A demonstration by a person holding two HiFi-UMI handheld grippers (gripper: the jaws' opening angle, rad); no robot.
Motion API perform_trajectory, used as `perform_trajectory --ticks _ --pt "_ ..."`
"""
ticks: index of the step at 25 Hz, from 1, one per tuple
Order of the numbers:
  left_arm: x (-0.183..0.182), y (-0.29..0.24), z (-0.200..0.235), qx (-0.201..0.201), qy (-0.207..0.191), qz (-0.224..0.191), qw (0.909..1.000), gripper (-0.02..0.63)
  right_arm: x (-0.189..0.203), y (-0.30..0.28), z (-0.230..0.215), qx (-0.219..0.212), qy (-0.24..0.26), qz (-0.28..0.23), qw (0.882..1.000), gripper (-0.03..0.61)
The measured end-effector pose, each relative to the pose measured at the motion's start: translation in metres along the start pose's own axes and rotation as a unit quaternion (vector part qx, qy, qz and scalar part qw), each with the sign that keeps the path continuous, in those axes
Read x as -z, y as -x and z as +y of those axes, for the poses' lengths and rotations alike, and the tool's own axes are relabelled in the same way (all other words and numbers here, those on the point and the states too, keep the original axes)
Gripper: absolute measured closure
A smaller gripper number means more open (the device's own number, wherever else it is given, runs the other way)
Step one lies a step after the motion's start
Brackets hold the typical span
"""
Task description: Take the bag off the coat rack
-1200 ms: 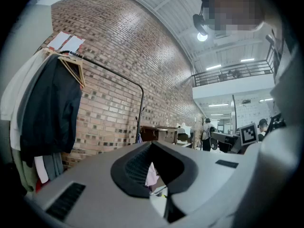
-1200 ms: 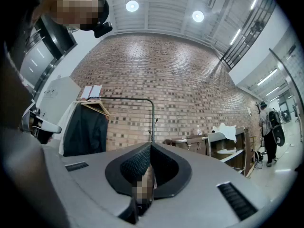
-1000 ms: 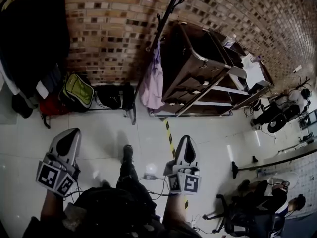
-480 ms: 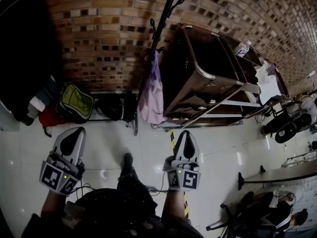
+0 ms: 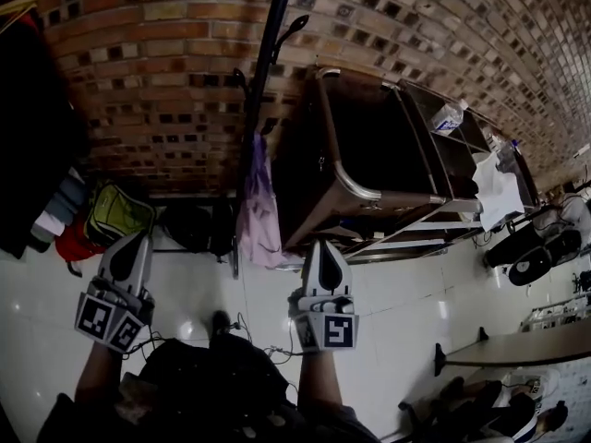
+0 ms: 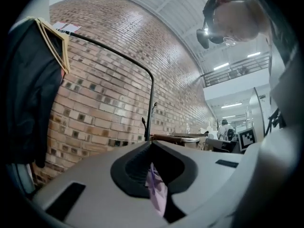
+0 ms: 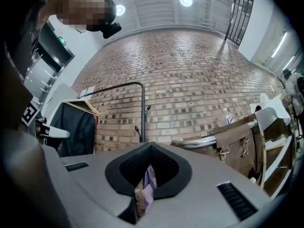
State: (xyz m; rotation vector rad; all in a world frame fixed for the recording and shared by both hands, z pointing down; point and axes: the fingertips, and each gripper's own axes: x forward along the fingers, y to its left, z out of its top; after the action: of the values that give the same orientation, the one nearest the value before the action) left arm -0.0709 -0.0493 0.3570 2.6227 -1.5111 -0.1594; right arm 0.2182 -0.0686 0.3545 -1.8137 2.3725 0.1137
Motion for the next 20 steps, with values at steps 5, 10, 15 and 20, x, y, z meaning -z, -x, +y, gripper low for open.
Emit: perform_trajectory --ticks 5,10,15,20 --pt "-0.007 -0.044 0.003 -0.003 -0.029 -0.009 0.9995 0.591 0.021 -0.053 -0.009 -0.015 -0.013 0.011 1.000 0.574" --pt "-0.004 -0.069 0.016 -0.016 -0.023 -0.009 0.9996 0.591 0.045 -0.091 -0.002 -0.038 -0.025 0.038 0.998 0.569" --pt "0.000 -0.097 0.031 -0.009 -0.028 -0.008 0.9995 0.591 0.068 -0.128 0.002 -0.054 -0.028 0.063 0.996 0.496" --pt "0.004 -0.140 0.051 0.016 -0.030 -0.012 0.9994 0.591 0.104 -0.172 0.012 -0.079 -0.013 0.116 0.990 0.381"
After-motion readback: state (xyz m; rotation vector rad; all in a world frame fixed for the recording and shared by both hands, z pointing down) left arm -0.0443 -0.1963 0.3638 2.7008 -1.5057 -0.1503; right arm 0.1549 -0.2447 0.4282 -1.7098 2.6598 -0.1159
